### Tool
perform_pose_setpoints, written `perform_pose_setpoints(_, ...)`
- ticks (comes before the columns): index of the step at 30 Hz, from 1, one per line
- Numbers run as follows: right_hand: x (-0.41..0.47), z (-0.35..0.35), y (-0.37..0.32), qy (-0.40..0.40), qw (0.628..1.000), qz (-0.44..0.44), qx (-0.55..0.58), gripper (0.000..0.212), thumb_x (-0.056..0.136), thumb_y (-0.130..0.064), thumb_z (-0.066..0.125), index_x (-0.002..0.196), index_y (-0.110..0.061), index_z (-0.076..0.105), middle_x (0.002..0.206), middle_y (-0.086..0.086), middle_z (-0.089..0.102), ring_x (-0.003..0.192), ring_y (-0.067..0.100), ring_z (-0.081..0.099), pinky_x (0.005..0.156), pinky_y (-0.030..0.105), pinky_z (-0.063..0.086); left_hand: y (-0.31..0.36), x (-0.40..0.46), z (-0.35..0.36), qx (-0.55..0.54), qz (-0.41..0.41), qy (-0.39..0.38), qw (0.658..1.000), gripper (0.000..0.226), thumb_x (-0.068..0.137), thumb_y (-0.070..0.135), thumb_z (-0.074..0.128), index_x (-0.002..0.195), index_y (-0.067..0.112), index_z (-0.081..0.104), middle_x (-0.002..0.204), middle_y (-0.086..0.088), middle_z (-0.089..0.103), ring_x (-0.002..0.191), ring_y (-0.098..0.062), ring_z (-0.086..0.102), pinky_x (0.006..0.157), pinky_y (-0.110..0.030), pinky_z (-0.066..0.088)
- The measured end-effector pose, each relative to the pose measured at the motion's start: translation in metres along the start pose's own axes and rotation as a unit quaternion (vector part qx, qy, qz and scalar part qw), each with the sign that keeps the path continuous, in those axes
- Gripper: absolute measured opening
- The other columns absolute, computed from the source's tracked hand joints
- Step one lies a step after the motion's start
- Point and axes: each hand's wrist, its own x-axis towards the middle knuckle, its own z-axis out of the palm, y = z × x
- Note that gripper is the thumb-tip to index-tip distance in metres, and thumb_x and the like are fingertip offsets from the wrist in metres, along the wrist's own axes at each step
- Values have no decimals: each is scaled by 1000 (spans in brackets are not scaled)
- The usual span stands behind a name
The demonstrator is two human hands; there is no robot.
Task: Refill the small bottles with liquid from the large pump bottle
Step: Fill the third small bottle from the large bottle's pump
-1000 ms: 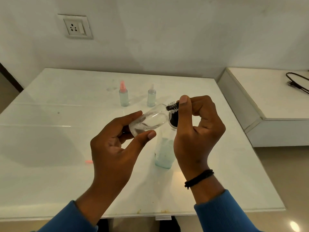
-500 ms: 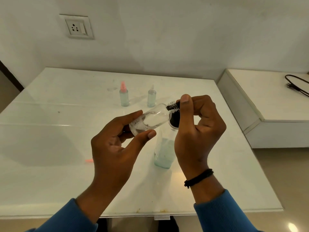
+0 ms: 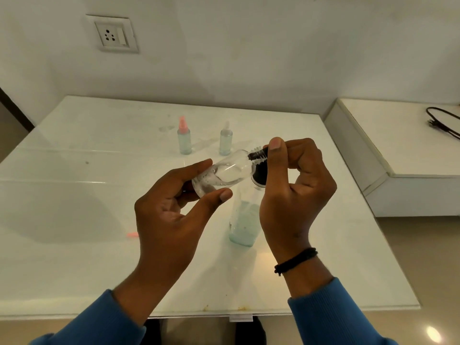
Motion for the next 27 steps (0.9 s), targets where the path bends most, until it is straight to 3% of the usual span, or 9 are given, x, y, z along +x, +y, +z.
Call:
perform_pose_setpoints(6, 2, 0, -2, -1, 1000, 0, 4, 31, 98, -20, 59, 73, -1, 62, 70, 4, 60, 69, 31, 54, 64, 34, 44, 0, 0, 0, -5, -2, 4, 1000, 45, 76, 31, 80, 119, 22, 67, 115, 10, 71, 108, -5, 70, 84, -14, 56)
perform_pose_setpoints(12, -1, 0, 0, 2, 1000, -3, 2, 28, 98, -17, 59, 74, -3, 62, 70, 4, 60, 68, 31, 55, 63, 44, 46, -1, -1, 0, -1, -3, 1, 1000, 45, 77, 31, 80, 119, 22, 67, 116, 11, 71, 108, -3, 70, 84, -13, 56)
perform_pose_setpoints(16, 0, 1, -1, -1, 1000, 1, 4, 29, 98, -20, 59, 74, -2, 62, 71, 4, 61, 69, 31, 56, 63, 44, 47, 0, 0, 0, 2, 1, 1, 1000, 45, 77, 34, 78, 118, 25, 66, 115, 15, 69, 107, 2, 69, 84, -11, 55)
perform_pose_setpoints(22, -1, 2, -1, 1, 1000, 0, 4, 29, 98, -19, 59, 75, -3, 62, 72, 4, 61, 70, 33, 57, 64, 43, 48, -1, 0, 0, 6, 1, 4, 1000, 45, 77, 30, 81, 119, 23, 67, 117, 8, 71, 109, -5, 70, 84, -13, 56)
perform_pose_setpoints(27, 2, 1, -4, 3, 1000, -4, 0, 26, 97, -20, 59, 75, -8, 63, 72, -3, 59, 71, 25, 55, 66, 25, 44, 1, 0, 0, -8, -2, 4, 1000, 44, 76, 30, 80, 118, 26, 66, 114, 15, 70, 106, 1, 70, 83, -12, 55)
